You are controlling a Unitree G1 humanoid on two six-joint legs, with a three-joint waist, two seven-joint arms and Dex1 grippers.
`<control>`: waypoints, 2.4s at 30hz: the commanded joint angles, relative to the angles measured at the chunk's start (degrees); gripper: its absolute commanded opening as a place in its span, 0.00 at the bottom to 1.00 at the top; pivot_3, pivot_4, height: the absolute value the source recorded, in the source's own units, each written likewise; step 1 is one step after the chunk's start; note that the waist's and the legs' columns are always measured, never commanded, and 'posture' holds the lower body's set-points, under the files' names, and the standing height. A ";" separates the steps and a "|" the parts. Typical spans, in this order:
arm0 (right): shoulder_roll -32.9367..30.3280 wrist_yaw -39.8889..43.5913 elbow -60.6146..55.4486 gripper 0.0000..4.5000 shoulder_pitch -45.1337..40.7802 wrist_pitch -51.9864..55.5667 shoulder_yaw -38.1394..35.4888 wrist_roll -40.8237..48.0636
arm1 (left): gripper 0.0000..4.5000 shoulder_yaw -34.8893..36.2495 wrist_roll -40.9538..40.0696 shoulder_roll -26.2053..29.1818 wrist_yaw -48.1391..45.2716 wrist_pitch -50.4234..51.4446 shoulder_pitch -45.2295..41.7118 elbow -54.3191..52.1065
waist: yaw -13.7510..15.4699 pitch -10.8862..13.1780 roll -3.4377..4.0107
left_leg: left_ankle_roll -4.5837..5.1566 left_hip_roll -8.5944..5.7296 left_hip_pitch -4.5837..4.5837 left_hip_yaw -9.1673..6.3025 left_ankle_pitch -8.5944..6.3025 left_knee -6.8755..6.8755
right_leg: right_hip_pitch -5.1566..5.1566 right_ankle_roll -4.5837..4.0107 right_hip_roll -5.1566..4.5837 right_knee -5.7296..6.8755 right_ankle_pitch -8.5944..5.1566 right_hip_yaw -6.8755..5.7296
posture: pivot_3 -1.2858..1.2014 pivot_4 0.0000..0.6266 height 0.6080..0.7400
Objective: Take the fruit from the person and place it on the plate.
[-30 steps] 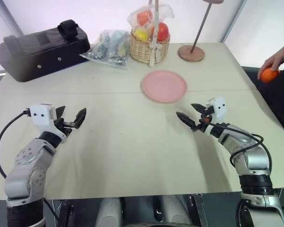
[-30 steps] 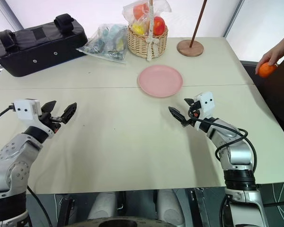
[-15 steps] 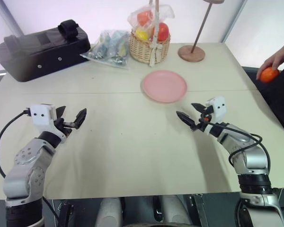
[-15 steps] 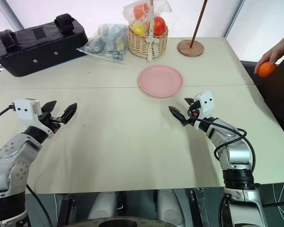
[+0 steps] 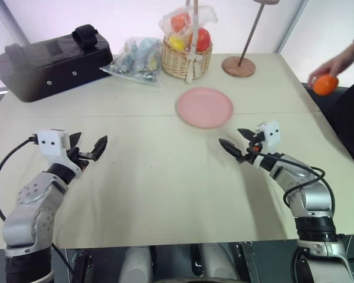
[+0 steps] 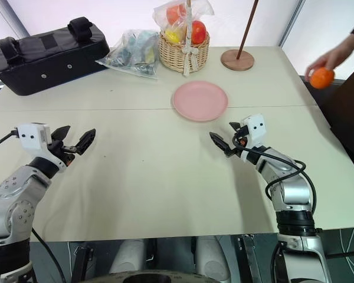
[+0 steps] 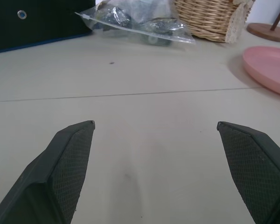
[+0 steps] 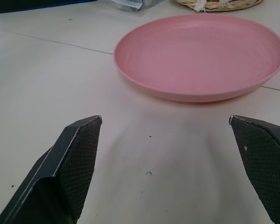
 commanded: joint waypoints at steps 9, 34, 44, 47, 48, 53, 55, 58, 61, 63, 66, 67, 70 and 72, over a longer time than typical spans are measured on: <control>0.32 -0.19 0.49 1.00 -2.03 -1.65 -0.23 -0.04 | 0.98 1.17 0.12 0.66 0.01 -0.89 -0.44 -1.03 | 0.01 0.00 0.00 | 0.00 0.00 0.00 0.00 0.00 0.00 | 0.00 0.00 0.00 0.00 0.00 0.00 | 0.52 0.24 1.00; 0.82 -2.58 0.01 1.00 -2.70 -2.89 -0.72 -1.45 | 0.98 -6.58 -21.72 23.41 -29.00 19.02 -15.86 -4.48 | -0.13 0.01 0.04 | 0.00 0.00 0.02 0.00 0.00 -0.02 | -0.01 0.00 0.02 0.01 -0.01 0.00 | 0.52 0.24 1.00; 4.90 -12.08 -7.41 1.00 -14.69 6.80 -8.72 10.58 | 0.98 -7.12 -21.08 22.65 -28.31 18.59 -17.42 -3.36 | -0.23 0.04 0.08 | 0.00 0.02 0.02 -0.02 0.00 -0.04 | -0.05 0.00 0.06 0.06 0.00 0.02 | 0.52 0.24 1.00; 5.09 -12.79 -7.10 1.00 -16.98 7.89 -8.58 11.71 | 0.98 -6.90 -21.11 22.60 -28.01 18.57 -17.27 -3.61 | 0.06 0.04 0.08 | 0.00 0.01 0.00 0.00 0.00 -0.03 | -0.04 0.01 0.02 0.04 0.00 0.02 | 0.52 0.24 1.00; 5.14 -12.98 -7.09 1.00 -17.37 8.13 -8.36 11.89 | 0.98 -6.75 -21.21 22.55 -27.82 18.64 -17.15 -3.76 | 0.09 0.04 0.08 | 0.00 0.00 -0.01 0.00 0.00 -0.02 | -0.03 0.00 0.01 0.04 0.00 0.02 | 0.52 0.24 1.00; 5.83 -13.20 -5.55 1.00 -19.11 7.97 -6.78 11.56 | 0.98 -5.80 -21.56 22.36 -26.82 18.66 -15.71 -4.69 | -0.20 0.04 0.09 | 0.00 0.00 -0.01 0.00 0.00 -0.03 | -0.04 0.01 0.02 0.04 0.00 0.02 | 0.52 0.24 1.00; 5.95 -12.74 -3.98 1.00 -19.88 7.26 -6.25 11.00 | 0.98 -5.61 -21.71 22.22 -26.30 18.63 -15.37 -4.98 | -0.30 0.04 0.08 | 0.00 0.01 0.00 0.00 0.00 -0.03 | -0.04 0.01 0.03 0.04 0.00 0.02 | 0.52 0.24 1.00; 6.24 -12.00 0.26 1.00 -21.99 5.45 -5.48 9.78 | 0.98 -5.53 -21.80 21.80 -25.59 18.52 -15.08 -5.36 | -0.29 0.04 0.09 | 0.00 0.01 0.00 0.00 0.00 -0.03 | -0.04 0.01 0.03 0.04 0.00 0.02 | 0.52 0.24 1.00; 6.51 -11.25 3.23 1.00 -23.56 4.07 -4.98 9.00 | 0.98 -5.50 -21.71 21.69 -25.26 18.34 -14.67 -5.62 | -0.27 0.04 0.08 | 0.00 0.01 -0.01 0.00 0.00 -0.02 | -0.05 0.01 0.03 0.04 0.00 0.02 | 0.52 0.24 1.00; 6.74 -10.66 5.28 1.00 -24.64 3.22 -4.51 8.43 | 0.98 -5.43 -21.47 21.60 -24.97 18.19 -14.32 -5.76 | -0.27 0.04 0.09 | 0.00 0.01 -0.01 0.00 0.00 -0.03 | -0.05 0.01 0.03 0.04 0.00 0.02 | 0.52 0.24 1.00; 7.10 -9.96 7.65 1.00 -25.84 2.06 -3.98 7.79 | 0.98 -5.33 -21.46 21.49 -24.54 18.04 -14.01 -6.05 | -0.28 0.04 0.09 | 0.00 0.01 -0.01 0.01 0.00 -0.03 | -0.05 0.01 0.03 0.04 0.00 0.03 | 0.52 0.24 1.00; 7.28 -9.94 8.22 0.94 -26.23 1.70 -3.94 7.72 | 0.99 -5.27 -21.49 21.45 -24.37 18.00 -13.88 -6.18 | -0.28 0.04 0.09 | 0.00 0.01 -0.01 0.00 0.00 -0.03 | -0.05 0.01 0.03 0.04 0.00 0.02 | 0.52 0.24 1.00; 7.60 -9.81 9.21 0.71 -26.88 0.89 -4.02 7.62 | 1.00 -4.94 -21.56 21.27 -23.75 17.91 -13.24 -6.72 | -0.28 0.04 0.09 | 0.00 0.01 -0.01 0.01 0.00 -0.02 | -0.05 0.01 0.02 0.04 0.00 0.03 | 0.52 0.24 1.00; 7.67 -9.80 9.41 0.68 -27.11 0.64 -3.85 7.30 | 1.00 -4.75 -21.61 21.24 -23.53 17.85 -12.86 -6.97 | -0.23 0.04 0.09 | 0.00 0.01 -0.01 0.01 0.00 -0.02 | -0.05 0.01 0.02 0.04 0.00 0.03 | 0.52 0.24 1.00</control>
